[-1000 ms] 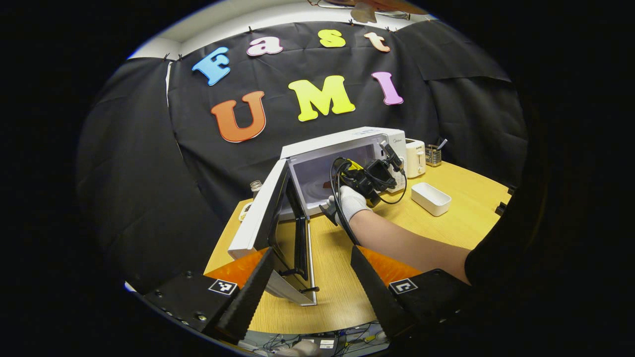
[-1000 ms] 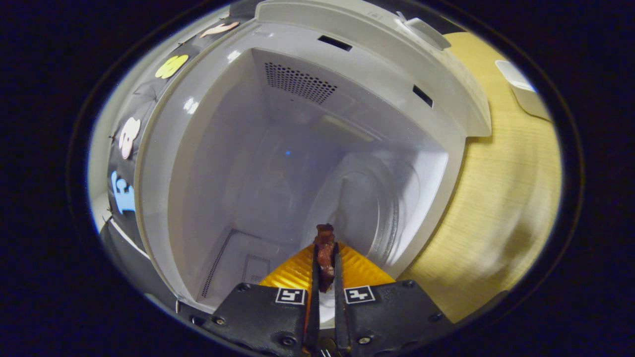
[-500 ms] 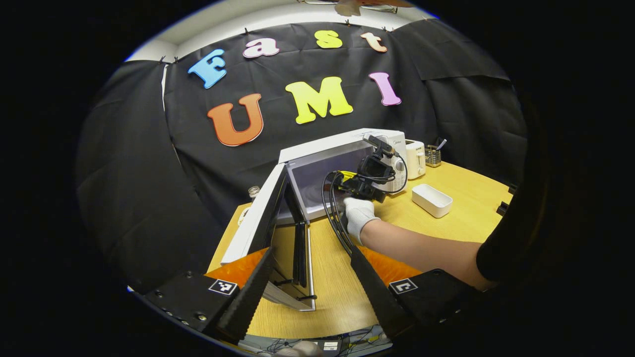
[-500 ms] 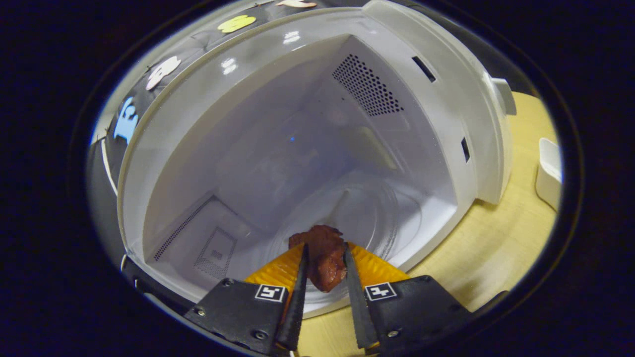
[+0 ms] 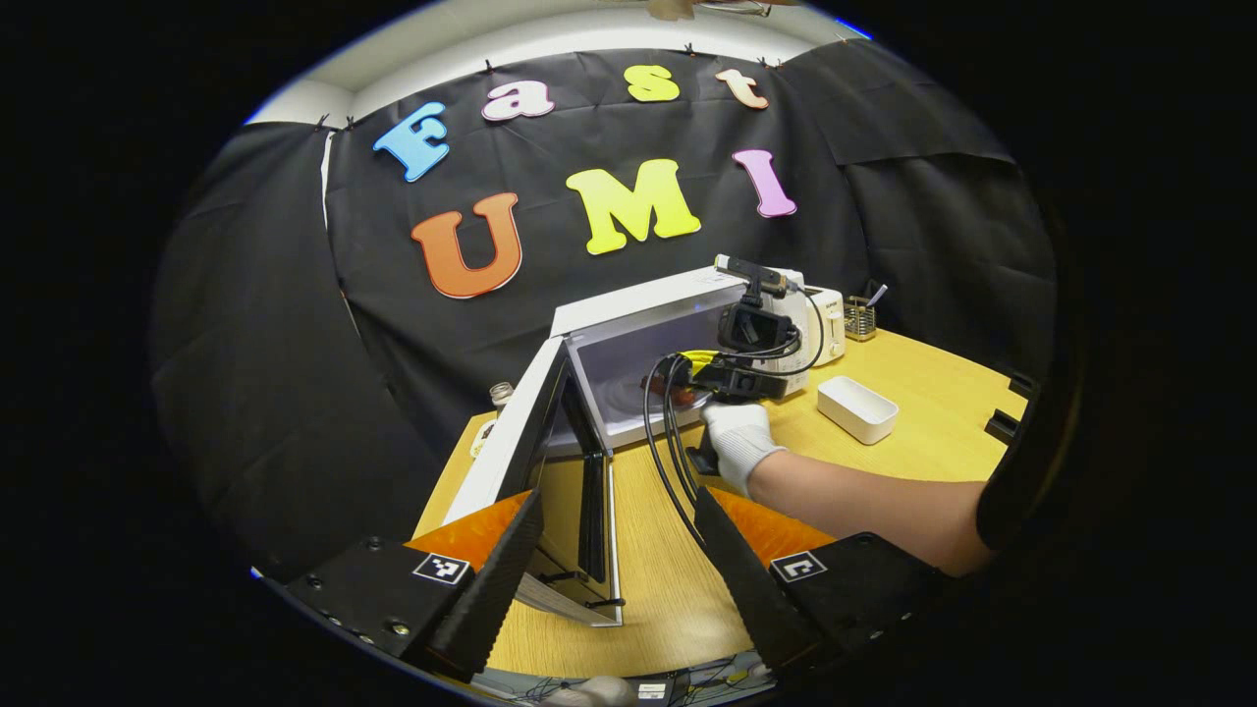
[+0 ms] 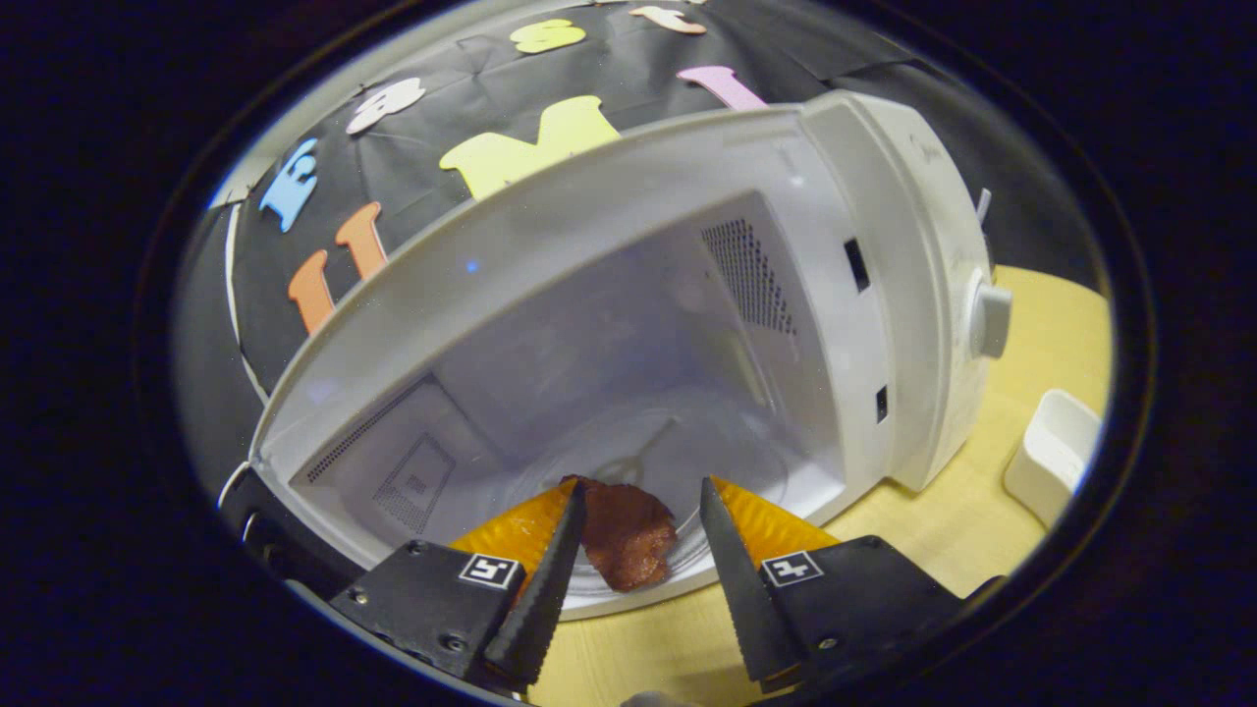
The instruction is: Open the microwave oven with the left hand, put the food in, and close the microwave oven.
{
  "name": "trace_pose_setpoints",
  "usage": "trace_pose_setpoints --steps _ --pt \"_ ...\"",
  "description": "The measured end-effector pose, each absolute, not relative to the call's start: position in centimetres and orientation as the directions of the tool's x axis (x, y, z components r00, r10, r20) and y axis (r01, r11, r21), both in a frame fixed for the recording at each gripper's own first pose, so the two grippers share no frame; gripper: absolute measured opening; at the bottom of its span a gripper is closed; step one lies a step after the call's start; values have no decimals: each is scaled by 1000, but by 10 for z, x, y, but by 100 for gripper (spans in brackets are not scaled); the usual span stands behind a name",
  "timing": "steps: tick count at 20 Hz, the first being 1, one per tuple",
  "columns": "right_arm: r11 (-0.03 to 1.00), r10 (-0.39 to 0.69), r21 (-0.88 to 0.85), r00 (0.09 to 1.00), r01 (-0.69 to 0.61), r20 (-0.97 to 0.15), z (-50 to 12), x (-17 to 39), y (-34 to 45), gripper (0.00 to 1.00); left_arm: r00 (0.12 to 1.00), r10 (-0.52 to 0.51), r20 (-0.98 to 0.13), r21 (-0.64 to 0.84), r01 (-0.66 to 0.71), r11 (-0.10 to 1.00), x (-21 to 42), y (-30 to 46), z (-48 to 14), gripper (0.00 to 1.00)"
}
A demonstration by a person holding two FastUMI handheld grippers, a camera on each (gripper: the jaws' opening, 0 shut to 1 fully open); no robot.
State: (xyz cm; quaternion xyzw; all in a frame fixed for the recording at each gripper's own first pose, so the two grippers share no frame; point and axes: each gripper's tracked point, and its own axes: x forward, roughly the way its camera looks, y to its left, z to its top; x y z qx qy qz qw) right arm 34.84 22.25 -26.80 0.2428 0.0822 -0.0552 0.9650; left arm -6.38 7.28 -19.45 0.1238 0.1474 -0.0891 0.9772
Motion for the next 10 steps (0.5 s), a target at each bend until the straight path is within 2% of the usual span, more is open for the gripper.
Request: trace_pose_setpoints --steps 3,4,5,7,8,9,10 --pt "904 -7 417 979 94 -205 -239 304 219 98 948 -145 -283 191 204 960 -60 71 -181 95" --pt "909 -8 407 981 88 -195 -225 287 212 90 953 -145 -267 190 200 961 -59 72 -172 95" --pt "918 -4 390 983 77 -184 -208 270 203 99 957 -146 -249 194 197 961 -57 73 -163 95" --pt "945 -8 321 985 65 -175 -179 234 181 100 968 -140 -210 204 183 962 -54 81 -145 95" --pt "952 -2 301 985 53 -170 -166 217 172 89 971 -136 -195 197 175 965 -53 85 -138 95" --pt "959 0 279 986 47 -167 -154 199 163 100 974 -128 -187 187 164 969 -52 91 -135 95" --pt "964 -3 261 984 50 -179 -144 181 150 100 976 -118 -185 181 152 972 -51 97 -132 95"
